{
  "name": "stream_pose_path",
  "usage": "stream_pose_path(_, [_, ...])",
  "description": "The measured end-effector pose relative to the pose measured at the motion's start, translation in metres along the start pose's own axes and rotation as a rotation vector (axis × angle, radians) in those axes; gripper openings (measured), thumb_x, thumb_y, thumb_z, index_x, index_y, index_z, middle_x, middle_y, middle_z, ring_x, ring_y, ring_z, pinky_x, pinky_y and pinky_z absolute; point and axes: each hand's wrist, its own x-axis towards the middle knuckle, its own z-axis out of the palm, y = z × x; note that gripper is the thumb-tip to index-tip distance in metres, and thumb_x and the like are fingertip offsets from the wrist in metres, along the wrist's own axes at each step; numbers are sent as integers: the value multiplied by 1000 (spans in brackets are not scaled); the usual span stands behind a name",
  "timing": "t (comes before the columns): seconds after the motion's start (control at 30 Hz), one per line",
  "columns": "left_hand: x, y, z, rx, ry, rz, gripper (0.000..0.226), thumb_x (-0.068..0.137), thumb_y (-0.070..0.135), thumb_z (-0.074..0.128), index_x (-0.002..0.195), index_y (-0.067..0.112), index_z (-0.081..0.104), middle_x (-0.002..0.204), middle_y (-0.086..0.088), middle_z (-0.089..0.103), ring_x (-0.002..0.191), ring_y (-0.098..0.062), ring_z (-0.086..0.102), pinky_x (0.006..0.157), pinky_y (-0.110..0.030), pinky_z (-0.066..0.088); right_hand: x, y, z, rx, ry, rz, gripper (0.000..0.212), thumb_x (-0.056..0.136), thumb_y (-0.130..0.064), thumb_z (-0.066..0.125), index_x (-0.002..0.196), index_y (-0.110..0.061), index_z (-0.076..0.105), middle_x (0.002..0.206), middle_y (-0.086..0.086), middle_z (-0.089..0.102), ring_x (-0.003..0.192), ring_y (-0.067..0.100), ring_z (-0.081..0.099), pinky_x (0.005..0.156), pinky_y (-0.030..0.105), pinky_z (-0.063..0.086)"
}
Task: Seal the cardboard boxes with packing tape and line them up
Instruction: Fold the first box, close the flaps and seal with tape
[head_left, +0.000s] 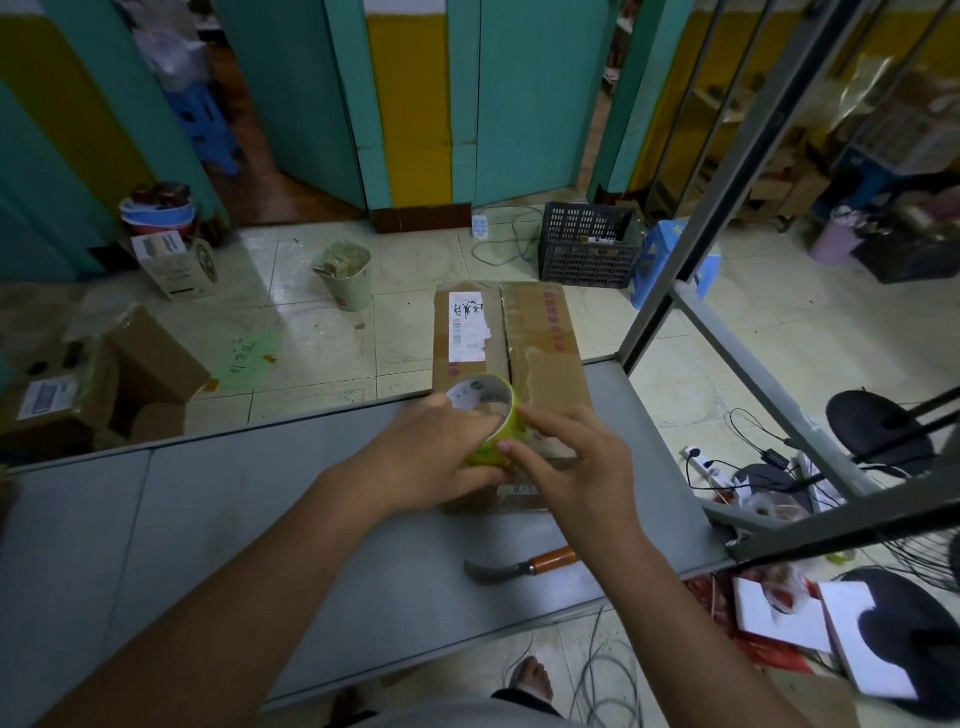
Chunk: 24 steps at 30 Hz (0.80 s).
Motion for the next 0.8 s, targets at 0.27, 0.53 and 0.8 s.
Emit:
stream_pose_path(0.27, [-3, 0, -2, -117, 3, -41, 38, 86, 77, 66, 87, 40, 60, 74, 15, 51, 71, -8, 49, 64, -30, 34, 9, 9, -1, 255, -101, 271, 9, 97, -7, 71, 94, -14, 75, 82, -7, 74, 78, 4, 69, 70, 17, 53])
stream_pose_path(0.53, [-12, 2, -8, -626, 97, -120, 35, 100, 34, 68, 72, 14, 65, 67, 0, 67, 62, -20, 69, 58, -45, 55, 28, 11, -19, 626, -286, 583, 15, 101, -12, 66, 99, -2, 77, 84, 15, 71, 78, 23, 63, 71, 32, 53])
stream_pose_path(0.8, [-10, 5, -15, -544, 53, -284, 38, 99, 49, 67, 74, 21, 69, 66, 3, 73, 57, -12, 75, 57, -28, 58, 31, 3, -31, 508, -208, 436, 11, 93, -18, 76, 94, -7, 80, 76, 12, 73, 69, 16, 67, 66, 21, 55])
